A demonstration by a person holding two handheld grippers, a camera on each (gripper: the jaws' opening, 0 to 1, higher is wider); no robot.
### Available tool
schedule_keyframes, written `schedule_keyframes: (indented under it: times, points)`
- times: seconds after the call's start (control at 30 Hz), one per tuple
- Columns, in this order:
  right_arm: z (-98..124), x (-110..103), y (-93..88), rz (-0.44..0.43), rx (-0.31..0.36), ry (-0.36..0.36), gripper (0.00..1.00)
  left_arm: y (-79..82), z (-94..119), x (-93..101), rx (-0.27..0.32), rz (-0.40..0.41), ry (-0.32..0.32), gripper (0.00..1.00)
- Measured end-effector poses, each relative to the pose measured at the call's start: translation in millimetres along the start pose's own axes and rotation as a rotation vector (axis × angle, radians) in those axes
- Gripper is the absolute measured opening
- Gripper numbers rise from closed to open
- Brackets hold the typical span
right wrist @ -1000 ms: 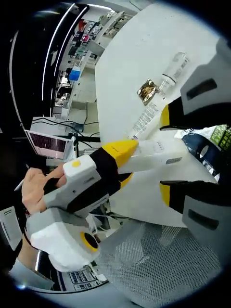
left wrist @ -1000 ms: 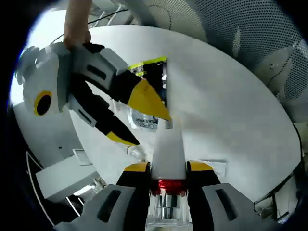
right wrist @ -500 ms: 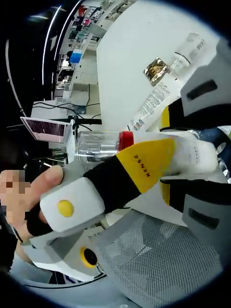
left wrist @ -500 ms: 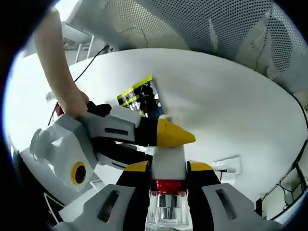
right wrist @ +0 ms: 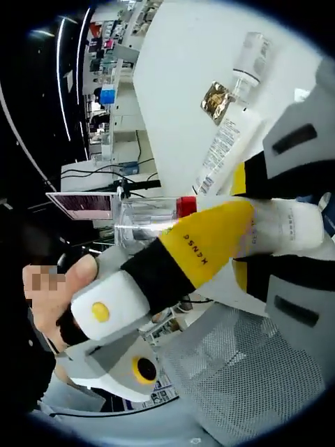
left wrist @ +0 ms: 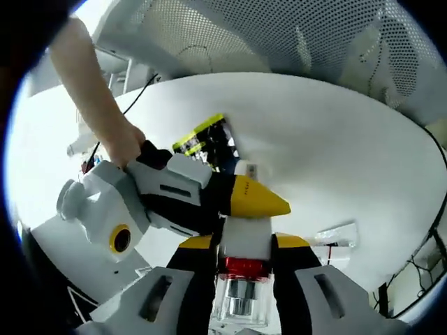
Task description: Arrange the skincare products in the storage area until every visible bottle or jar stands upright without overlapping.
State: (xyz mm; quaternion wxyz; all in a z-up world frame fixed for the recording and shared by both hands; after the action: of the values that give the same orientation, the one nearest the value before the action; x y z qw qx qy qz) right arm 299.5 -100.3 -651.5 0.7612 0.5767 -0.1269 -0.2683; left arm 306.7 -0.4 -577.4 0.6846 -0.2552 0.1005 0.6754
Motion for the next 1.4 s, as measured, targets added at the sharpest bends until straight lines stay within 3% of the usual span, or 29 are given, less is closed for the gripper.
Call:
schedule_keyframes:
  times: [0.1,0.27,0.4,0.53,0.6,0.63,0.73,0.77,0.83,0.9,1.0,1.07,1.17,1.27,1.4]
  points:
    - [2.8,0.8,-1.7,-0.033,0.023,-0.016,0.28,-3.7,6.0,-5.6,0.003,0.121,0.027,0.32]
    - [5.9,2.1,-2.8,-0.055,0.031,-0.040,0.28,-17.9,18.3,-12.6,0.037,0.427,0.085,0.41]
    - [7.5,1.7,-2.9,-0.069,0.044,-0.054,0.29,-30.4,26.7,-11.3,0.033,0.601,0.124,0.43]
    - [8.1,-0.4,-3.0,-0.069,0.051,-0.067,0.29,-46.0,33.5,-2.8,0.046,0.897,0.165,0.46]
    - [8.3,-0.9,-3.4,-0.071,0.058,-0.077,0.29,-48.4,35.6,0.3,0.090,1.039,0.176,0.45]
    - [8.5,-1.1,-3.7,-0.073,0.061,-0.081,0.29,-48.5,36.8,2.4,0.130,1.161,0.188,0.46]
    - [8.5,-1.7,-3.8,-0.074,0.064,-0.088,0.29,-50.3,34.9,8.9,0.198,1.364,0.197,0.48]
    - [8.5,-1.8,-3.8,-0.074,0.064,-0.090,0.29,-49.9,30.4,13.2,0.260,1.452,0.180,0.48]
    - [8.5,-1.7,-4.0,-0.076,0.065,-0.096,0.29,-45.8,24.4,19.4,0.317,1.583,0.183,0.49]
    - [8.0,-2.8,-4.1,-0.071,0.066,-0.104,0.29,-46.2,20.5,20.6,0.349,1.679,0.231,0.50]
    - [8.2,-2.7,-4.7,-0.070,0.071,-0.125,0.29,-45.3,18.5,22.1,0.455,1.879,0.291,0.50]
    - [8.3,-3.7,-4.8,-0.075,0.075,-0.139,0.29,-44.4,16.1,24.5,0.469,1.946,0.307,0.50]
    - [7.7,-3.6,-5.5,-0.085,0.080,-0.158,0.29,-42.7,9.9,27.0,0.491,2.049,0.397,0.48]
    - [5.8,-5.4,-4.9,-0.085,0.079,-0.179,0.29,-34.2,2.7,26.9,0.576,2.196,0.463,0.47]
    - [3.4,-7.8,-4.2,-0.080,0.073,-0.214,0.29,-23.1,-8.2,31.1,0.543,2.299,0.544,0.45]
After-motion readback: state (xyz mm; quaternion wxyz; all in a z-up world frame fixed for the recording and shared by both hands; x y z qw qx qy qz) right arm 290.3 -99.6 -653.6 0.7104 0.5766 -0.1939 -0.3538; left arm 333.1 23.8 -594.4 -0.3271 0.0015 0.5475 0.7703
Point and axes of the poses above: the point that each gripper's makers call its tool centre point, and the gripper's own axes: z roughly backward along the fingers, x roughly to its right, y roughly out of its top, the point moved 10 cm from there along z, roughly backward along the fingers, and after that the axes turned 3 degrees about z, right-handed, at the moved point
